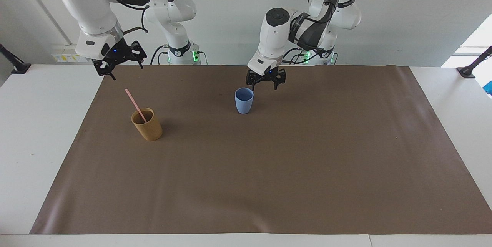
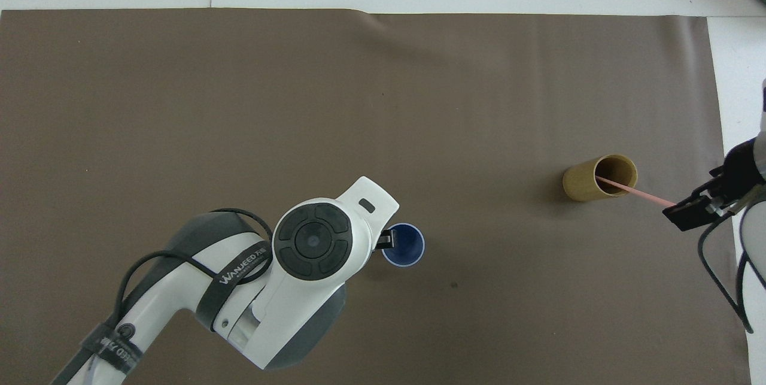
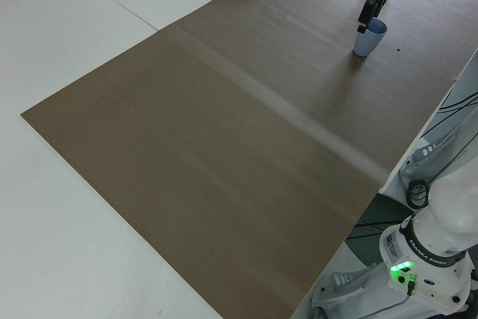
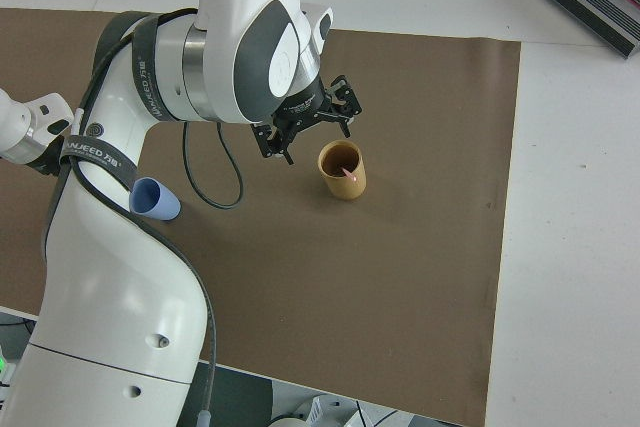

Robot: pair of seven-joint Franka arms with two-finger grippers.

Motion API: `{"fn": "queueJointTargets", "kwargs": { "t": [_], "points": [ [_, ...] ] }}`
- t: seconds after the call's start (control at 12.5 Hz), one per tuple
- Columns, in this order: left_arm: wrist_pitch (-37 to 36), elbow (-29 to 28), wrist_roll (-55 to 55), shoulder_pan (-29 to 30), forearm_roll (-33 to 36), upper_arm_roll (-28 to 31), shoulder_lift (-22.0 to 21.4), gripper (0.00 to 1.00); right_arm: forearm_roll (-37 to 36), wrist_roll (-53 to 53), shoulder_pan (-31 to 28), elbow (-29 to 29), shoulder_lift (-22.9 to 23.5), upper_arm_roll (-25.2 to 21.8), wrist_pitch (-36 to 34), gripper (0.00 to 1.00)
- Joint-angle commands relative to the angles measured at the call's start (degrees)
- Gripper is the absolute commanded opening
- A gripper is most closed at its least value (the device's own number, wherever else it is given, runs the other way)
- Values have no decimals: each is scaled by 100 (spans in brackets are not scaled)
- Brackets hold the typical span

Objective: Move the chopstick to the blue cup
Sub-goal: 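Release the cup with the left gripper while the right gripper reaches the stick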

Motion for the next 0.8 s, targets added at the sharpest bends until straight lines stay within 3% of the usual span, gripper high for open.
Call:
{"fn": "queueJointTargets", "kwargs": {
  "t": [0.0, 0.24, 0.56, 0.72],
  "points": [
    [-301, -153, 537, 650, 240, -23, -453, 100, -439, -599, 3, -667, -106, 37, 604, 100],
    [-424, 92, 1775, 1460, 250, -15, -630, 100, -528, -600, -50, -1308, 8, 37, 991, 100],
    [-1188, 1338, 3131, 2479, 258, 3, -499, 100, -730, -617, -94, -1547, 158, 28, 1413, 100],
    [-1285, 1997, 3693, 2805, 267, 12, -411, 100, -756, -644, -138, -1565, 140, 37, 1424, 90]
  ]
}}
